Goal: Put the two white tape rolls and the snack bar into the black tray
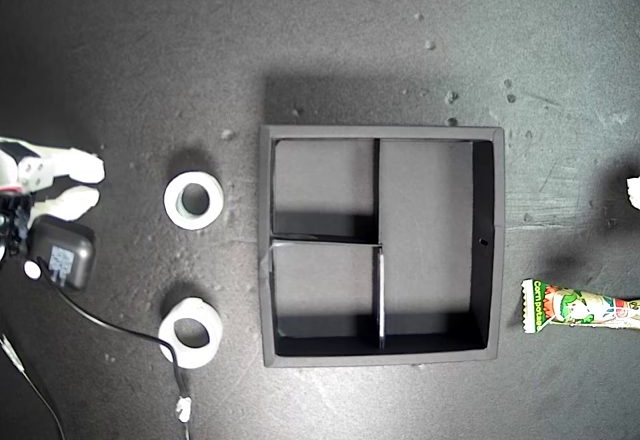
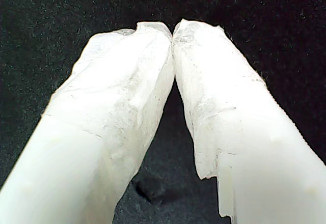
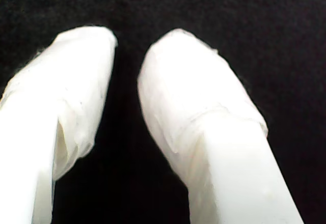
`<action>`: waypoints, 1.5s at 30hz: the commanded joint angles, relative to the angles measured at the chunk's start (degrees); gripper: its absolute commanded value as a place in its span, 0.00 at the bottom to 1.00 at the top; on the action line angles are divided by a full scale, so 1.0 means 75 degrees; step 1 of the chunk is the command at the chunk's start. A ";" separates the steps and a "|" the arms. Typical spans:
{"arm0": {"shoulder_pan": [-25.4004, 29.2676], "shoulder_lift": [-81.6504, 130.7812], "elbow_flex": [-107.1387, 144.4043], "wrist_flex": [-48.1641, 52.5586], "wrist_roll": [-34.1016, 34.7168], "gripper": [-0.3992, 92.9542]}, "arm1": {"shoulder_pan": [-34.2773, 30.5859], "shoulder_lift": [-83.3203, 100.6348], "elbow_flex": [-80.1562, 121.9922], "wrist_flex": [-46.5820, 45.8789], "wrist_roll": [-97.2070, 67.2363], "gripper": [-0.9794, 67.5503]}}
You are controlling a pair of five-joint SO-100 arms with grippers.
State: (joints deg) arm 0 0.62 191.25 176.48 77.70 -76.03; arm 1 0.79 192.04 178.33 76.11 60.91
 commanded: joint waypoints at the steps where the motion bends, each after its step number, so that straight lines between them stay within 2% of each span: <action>1: 0.0082 0.0387 0.0445 0.0012 -0.0398 0.05 | 0.0094 -0.0012 0.0094 -0.0270 0.0527 0.01; 6: 0.0082 0.0387 0.0445 0.0293 -0.0762 0.05 | 0.0070 -0.0012 0.0094 0.0023 0.0352 0.01; 15: 0.0082 0.0387 0.0445 0.0293 -0.0762 0.05 | 0.0105 -0.0012 0.0094 0.0070 0.0352 0.01; 21: 0.0094 0.0387 0.0445 -0.0223 -0.0305 0.05 | 0.0023 -0.0012 0.0094 -0.0387 0.0844 0.01; 25: 0.0094 0.0387 0.0445 0.0047 -0.0539 0.05 | 0.0082 -0.0012 0.0094 0.0070 0.0809 0.01; 31: 0.0082 0.0387 0.0445 0.0094 -0.0586 0.05 | 0.0059 -0.0012 0.0094 0.0000 0.0820 0.01; 33: 0.0082 0.0387 0.0445 0.0094 -0.0656 0.05 | -0.0047 -0.0012 0.0094 -0.0797 0.0445 0.01; 35: 0.0094 0.0387 0.0445 0.0082 -0.0785 0.05 | -0.0234 -0.0012 0.0094 -0.2391 -0.0914 0.01; 37: 0.0117 0.0387 0.0445 -0.0480 -0.1102 0.05 | -0.0609 -0.0012 0.0094 -0.3809 -0.2180 0.01; 38: 0.0141 0.0387 0.0445 -0.0914 -0.0879 0.05 | -0.0703 -0.0012 0.0094 -0.4148 -0.2320 0.01; 41: 0.0340 0.0387 0.0445 -0.1137 -0.1957 0.05 | -0.0656 -0.0012 0.0094 -0.4324 -0.2766 0.01; 45: 0.0328 0.0387 0.0445 -0.1324 -0.1980 0.01 | -0.0984 -0.0012 0.0059 -0.5227 -0.3844 0.01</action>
State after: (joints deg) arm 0 2.37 191.25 176.48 69.61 -89.82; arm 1 -4.57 191.51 178.33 42.28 36.39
